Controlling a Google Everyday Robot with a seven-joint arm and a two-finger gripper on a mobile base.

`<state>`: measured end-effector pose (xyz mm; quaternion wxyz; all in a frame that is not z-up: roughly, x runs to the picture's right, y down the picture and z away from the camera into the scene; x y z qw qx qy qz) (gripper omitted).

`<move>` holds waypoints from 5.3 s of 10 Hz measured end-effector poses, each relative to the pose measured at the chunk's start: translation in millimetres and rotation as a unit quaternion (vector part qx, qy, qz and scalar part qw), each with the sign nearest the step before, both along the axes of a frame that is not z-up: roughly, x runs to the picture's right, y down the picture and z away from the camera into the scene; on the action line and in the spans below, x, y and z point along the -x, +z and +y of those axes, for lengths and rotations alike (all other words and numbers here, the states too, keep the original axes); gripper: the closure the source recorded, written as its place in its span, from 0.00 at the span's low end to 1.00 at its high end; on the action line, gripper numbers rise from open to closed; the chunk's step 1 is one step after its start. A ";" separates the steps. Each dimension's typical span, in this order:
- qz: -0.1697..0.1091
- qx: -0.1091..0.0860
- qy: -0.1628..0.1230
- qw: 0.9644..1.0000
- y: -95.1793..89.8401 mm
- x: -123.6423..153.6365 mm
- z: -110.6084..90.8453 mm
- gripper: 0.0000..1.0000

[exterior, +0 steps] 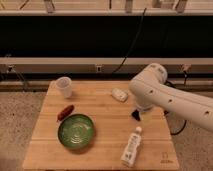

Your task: Drag the ceramic bowl in a circle

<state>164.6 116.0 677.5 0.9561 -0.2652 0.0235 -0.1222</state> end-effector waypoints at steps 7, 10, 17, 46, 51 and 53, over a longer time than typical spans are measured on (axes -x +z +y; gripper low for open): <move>-0.038 0.003 -0.083 0.996 -5.2 49.3 9.5 0.20; -0.057 0.002 -0.113 0.992 -3.1 78.0 11.8 0.20; -0.100 0.001 -0.179 0.979 1.8 113.0 20.0 0.20; -0.293 0.015 -0.322 0.900 59.3 216.8 91.3 0.20; -0.313 0.024 -0.327 0.891 65.0 221.7 97.6 0.20; -0.319 0.026 -0.330 0.888 67.7 222.1 100.1 0.20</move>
